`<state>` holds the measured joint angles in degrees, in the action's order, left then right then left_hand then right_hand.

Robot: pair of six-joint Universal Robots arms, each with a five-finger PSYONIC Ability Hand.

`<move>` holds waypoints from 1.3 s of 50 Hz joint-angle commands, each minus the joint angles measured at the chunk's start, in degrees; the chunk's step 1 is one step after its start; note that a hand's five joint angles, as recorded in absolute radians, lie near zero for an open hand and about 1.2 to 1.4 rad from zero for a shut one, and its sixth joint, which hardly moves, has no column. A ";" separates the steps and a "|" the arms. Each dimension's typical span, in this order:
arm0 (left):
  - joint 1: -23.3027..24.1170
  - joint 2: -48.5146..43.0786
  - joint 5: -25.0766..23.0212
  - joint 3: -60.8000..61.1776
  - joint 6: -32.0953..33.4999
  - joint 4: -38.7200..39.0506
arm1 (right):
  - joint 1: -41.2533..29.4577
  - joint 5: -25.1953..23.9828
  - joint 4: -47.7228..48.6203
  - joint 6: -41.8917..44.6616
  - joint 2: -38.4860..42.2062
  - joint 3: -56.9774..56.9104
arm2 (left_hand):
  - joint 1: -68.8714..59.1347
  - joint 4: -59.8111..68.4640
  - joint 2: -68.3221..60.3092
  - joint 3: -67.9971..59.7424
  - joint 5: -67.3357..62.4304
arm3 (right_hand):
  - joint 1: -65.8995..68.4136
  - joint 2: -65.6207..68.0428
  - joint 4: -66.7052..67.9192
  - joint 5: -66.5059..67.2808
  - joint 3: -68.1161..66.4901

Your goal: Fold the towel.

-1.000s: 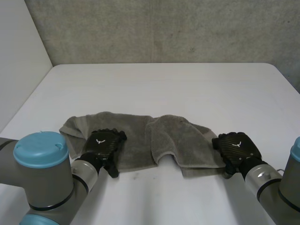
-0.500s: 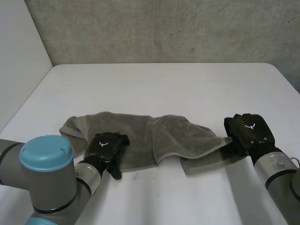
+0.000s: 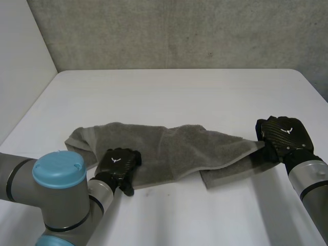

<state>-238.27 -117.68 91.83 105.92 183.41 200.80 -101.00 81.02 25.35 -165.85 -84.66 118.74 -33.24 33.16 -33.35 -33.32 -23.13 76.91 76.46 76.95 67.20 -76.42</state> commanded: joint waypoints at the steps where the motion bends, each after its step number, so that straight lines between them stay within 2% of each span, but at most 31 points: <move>1: -0.09 0.17 0.19 -0.01 0.20 -0.06 | 0.01 0.10 0.05 0.00 -0.68 0.00 | -10.61 10.70 -10.51 -10.54 -10.73 | 3.09 3.54 3.05 2.80 -3.58; 6: -0.17 0.87 3.35 -0.01 0.37 0.12 | 0.10 0.10 0.05 0.00 -0.86 0.00 | -32.94 33.02 -32.83 -32.86 -33.05 | 3.09 3.54 3.05 2.80 -3.58; 7: -0.17 0.88 3.36 -0.01 0.37 0.12 | 0.10 0.10 0.05 0.00 -0.86 0.00 | -32.98 33.07 -32.88 -32.91 -33.10 | 3.09 3.54 3.05 2.80 -3.58; 9: -0.17 0.96 5.11 -0.10 0.37 0.21 | 0.10 0.10 0.05 0.00 -0.86 0.00 | -44.52 44.61 -44.42 -44.45 -44.64 | 3.09 3.54 3.05 2.80 -3.58; 20: -0.88 1.93 6.78 -0.36 4.42 -0.14 | 0.02 0.10 -0.30 0.70 -3.40 -0.17 | -46.76 46.84 -46.65 -46.68 -46.87 | 3.09 3.54 3.05 2.80 -3.58; 23: -1.14 6.32 8.37 0.16 6.00 -0.58 | 0.01 0.10 -1.36 0.96 -5.08 -0.70 | -46.76 46.84 -46.65 -46.68 -46.87 | 3.09 3.54 3.05 2.80 -3.58; 25: -1.05 13.06 9.16 0.60 7.05 -1.19 | 0.10 -0.42 -6.86 2.19 -10.24 -2.89 | -46.76 46.84 -46.65 -46.68 -46.87 | 3.09 3.54 3.05 2.80 -3.58; 26: -1.05 13.09 9.16 0.60 7.05 -1.20 | 0.10 -0.42 -6.89 2.19 -10.27 -2.90 | -46.76 46.84 -46.65 -46.68 -46.87 | 3.09 3.54 3.05 2.80 -3.58; 28: -0.88 16.34 9.16 0.52 7.32 -2.25 | 0.28 -0.51 -14.76 3.77 -14.20 -7.97 | -46.76 46.84 -46.65 -46.68 -46.87 | 3.09 3.54 3.05 2.80 -3.58; 29: -0.70 20.26 9.07 0.17 7.40 -3.91 | 0.28 -0.51 -14.80 3.77 -14.22 -8.00 | -46.76 46.84 -46.65 -46.68 -46.87 | 3.09 3.54 3.05 2.80 -3.58; 30: -0.79 24.82 8.98 -0.71 7.40 -6.10 | 0.63 -0.60 -19.15 4.73 -15.79 -11.22 | -46.76 46.84 -46.65 -46.68 -46.87 | 3.09 3.54 3.05 2.80 -3.58; 31: -0.79 24.87 8.98 -0.71 7.40 -6.12 | 0.63 -0.60 -19.20 4.74 -15.80 -11.25 | -46.76 46.84 -46.65 -46.68 -46.87 | 3.09 3.54 3.05 2.80 -3.58; 33: -0.97 32.75 8.19 -3.86 7.40 -11.19 | 1.07 -0.78 -28.21 6.75 -17.38 -19.12 | -46.76 46.84 -46.65 -46.68 -46.87 | 3.09 3.54 3.05 2.80 -3.58; 34: -0.97 32.78 8.19 -3.88 7.40 -11.22 | 1.07 -0.78 -28.25 6.76 -17.39 -19.16 | -46.76 46.84 -46.65 -46.68 -46.87 | 3.09 3.54 3.05 2.80 -3.58; 36: -1.05 35.68 7.84 -6.60 7.40 -14.21 | 1.07 -0.78 -36.56 8.16 -17.82 -27.99 | -46.76 46.84 -46.65 -46.68 -46.87 | 3.09 3.54 3.05 2.80 -3.58; 38: -1.05 38.92 6.70 -12.55 7.40 -21.11 | 1.07 -0.78 -40.26 8.60 -17.82 -32.39 | -46.76 46.84 -46.65 -46.68 -46.87 | 3.09 3.54 3.05 2.80 -3.58; 39: -1.05 38.93 6.70 -12.58 7.40 -21.15 | 1.07 -0.78 -40.29 8.61 -17.82 -32.43 | -46.76 46.84 -46.65 -46.68 -46.87 | 3.09 3.54 3.05 2.80 -3.58; 41: -1.23 39.46 5.21 -18.79 7.49 -28.58 | 0.89 -0.78 -46.50 9.05 -17.04 -41.00 | -46.76 46.84 -46.65 -46.68 -46.87 | 3.09 3.54 3.05 2.80 -3.58; 42: -1.23 39.46 5.20 -18.82 7.49 -28.62 | 0.89 -0.78 -46.53 9.05 -17.03 -41.04 | -46.76 46.84 -46.65 -46.68 -46.87 | 3.09 3.54 3.05 2.80 -3.58; 44: -2.36 38.50 3.80 -24.24 7.49 -35.53 | 0.98 -0.78 -52.22 9.92 -16.34 -47.87 | -46.76 46.84 -46.65 -46.68 -46.87 | 3.09 3.54 3.05 2.80 -3.58; 47: -3.34 37.88 3.36 -26.29 7.49 -38.82 | 0.89 -0.69 -56.53 11.59 -12.31 -50.96 | -46.76 46.84 -46.65 -46.68 -46.87 | 3.09 3.54 3.05 2.80 -3.58; 50: -6.24 32.08 2.21 -28.58 8.02 -43.39 | 0.45 -0.60 -58.22 12.74 -9.48 -51.15 | -46.76 46.84 -46.65 -46.68 -46.87 | 3.09 3.54 3.05 2.80 -3.58; 52: -8.43 24.38 1.25 -29.36 9.24 -45.23 | -0.33 0.10 -59.27 14.84 -3.88 -50.63 | -46.76 46.84 -46.65 -46.68 -46.87 | 3.09 3.54 3.05 2.80 -3.58; 53: -8.44 24.34 1.25 -29.37 9.25 -45.23 | -0.34 0.10 -59.28 14.85 -3.85 -50.62 | -46.76 46.84 -46.65 -46.68 -46.87 | 3.09 3.54 3.05 2.80 -3.58; 55: -9.05 20.74 1.25 -29.45 9.95 -45.23 | -2.78 0.62 -58.67 15.99 2.88 -50.80 | -46.76 46.84 -46.65 -46.68 -46.87 | 3.09 3.54 3.05 2.80 -3.58; 58: -9.32 13.27 1.42 -31.12 11.80 -44.00 | -3.68 1.51 -57.61 16.17 6.61 -51.68 | -46.76 46.84 -46.65 -46.68 -46.87 | 3.09 3.54 3.05 2.80 -3.58; 60: -9.93 4.87 1.34 -36.80 13.38 -41.20 | -5.86 4.66 -52.80 16.08 13.69 -56.14 | -46.76 46.84 -46.65 -46.68 -46.87 | 3.09 3.54 3.05 2.80 -3.58; 61: -9.93 4.83 1.34 -36.84 13.38 -41.19 | -5.87 4.67 -52.77 16.08 13.73 -56.16 | -46.76 46.84 -46.65 -46.68 -46.87 | 3.09 3.54 3.05 2.80 -3.58; 63: -10.02 1.58 1.34 -40.79 13.65 -39.61 | -6.84 8.00 -44.99 15.47 19.24 -62.11 | -46.76 46.84 -46.65 -46.68 -46.87 | 3.09 3.54 3.05 2.80 -3.58; 64: -10.11 -0.86 1.25 -45.49 13.56 -37.52 | -6.84 8.01 -44.95 15.46 19.26 -62.14 | -46.76 46.84 -46.65 -46.68 -46.87 | 3.09 3.54 3.05 2.80 -3.58; 65: -10.02 -2.19 1.16 -50.24 13.38 -35.15 | -6.93 8.62 -40.16 15.03 20.83 -65.36 | -46.76 46.84 -46.65 -46.68 -46.87 | 3.09 3.54 3.05 2.80 -3.58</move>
<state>-248.14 -109.50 93.07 70.41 195.95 158.18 -105.97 84.85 -28.52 -149.73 -73.28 63.32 -68.45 69.75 -69.75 -69.69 -58.93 76.98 76.46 76.95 67.20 -76.42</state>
